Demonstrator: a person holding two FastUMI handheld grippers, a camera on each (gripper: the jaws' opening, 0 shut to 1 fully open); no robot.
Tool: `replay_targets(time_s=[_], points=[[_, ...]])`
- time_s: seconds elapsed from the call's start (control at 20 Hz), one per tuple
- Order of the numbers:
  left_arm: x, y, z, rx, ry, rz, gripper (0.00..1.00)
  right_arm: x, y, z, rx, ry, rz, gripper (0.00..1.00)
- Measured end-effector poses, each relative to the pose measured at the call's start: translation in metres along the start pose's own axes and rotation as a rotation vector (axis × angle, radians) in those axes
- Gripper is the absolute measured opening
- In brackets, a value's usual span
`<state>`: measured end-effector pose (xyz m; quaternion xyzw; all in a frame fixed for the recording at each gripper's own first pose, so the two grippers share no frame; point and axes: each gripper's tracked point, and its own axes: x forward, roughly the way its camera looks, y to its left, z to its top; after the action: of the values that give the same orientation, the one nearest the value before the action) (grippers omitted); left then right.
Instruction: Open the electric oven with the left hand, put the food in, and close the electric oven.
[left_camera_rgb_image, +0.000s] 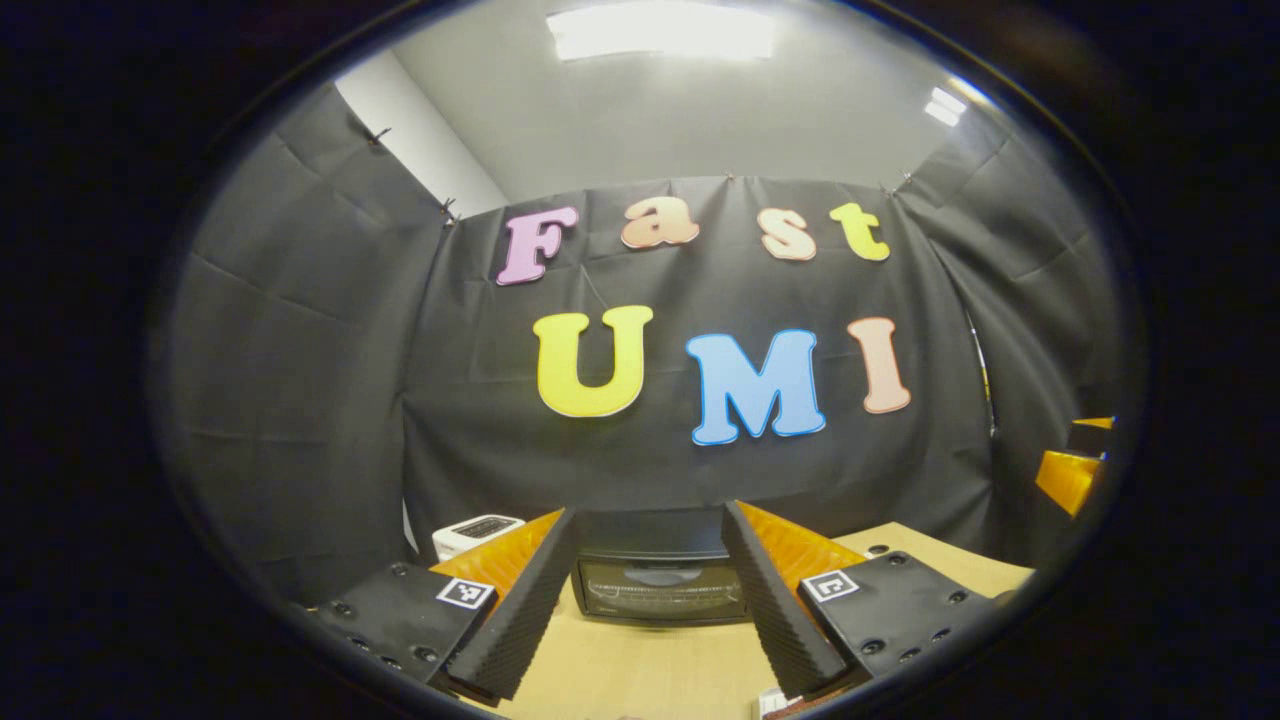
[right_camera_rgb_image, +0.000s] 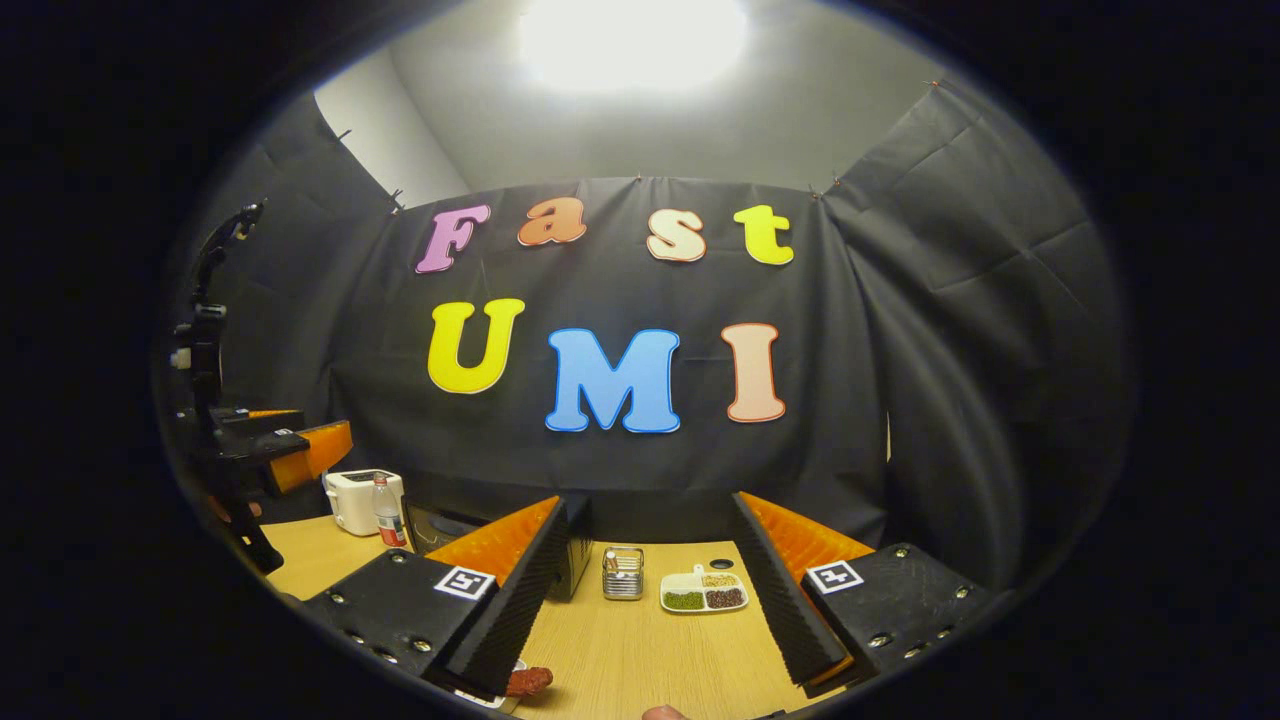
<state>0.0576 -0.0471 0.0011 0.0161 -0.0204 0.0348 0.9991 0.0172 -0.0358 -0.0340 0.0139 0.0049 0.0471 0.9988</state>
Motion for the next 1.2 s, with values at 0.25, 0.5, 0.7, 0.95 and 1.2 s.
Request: replay_targets(time_s=[0.25,0.5,0.7,0.95,1.2], points=[[0.058,-0.004,-0.021,-0.019,0.022,-0.042,1.00,0.018,0.006,0.005,0.021,-0.015,-0.033,0.98],[0.115,-0.005,-0.054,-0.005,0.063,-0.082,1.00,0.032,0.016,0.001,0.035,-0.005,-0.070,0.98],[0.155,-0.008,-0.083,0.009,0.098,-0.110,1.00,0.042,0.024,-0.007,0.013,0.030,-0.101,0.98],[0.192,-0.023,-0.126,0.002,0.158,-0.170,0.91,0.052,0.030,-0.005,-0.022,0.029,-0.146,0.98],[0.221,-0.025,-0.173,0.008,0.225,-0.190,0.98,0.053,0.032,-0.004,-0.056,0.048,-0.195,0.98]])
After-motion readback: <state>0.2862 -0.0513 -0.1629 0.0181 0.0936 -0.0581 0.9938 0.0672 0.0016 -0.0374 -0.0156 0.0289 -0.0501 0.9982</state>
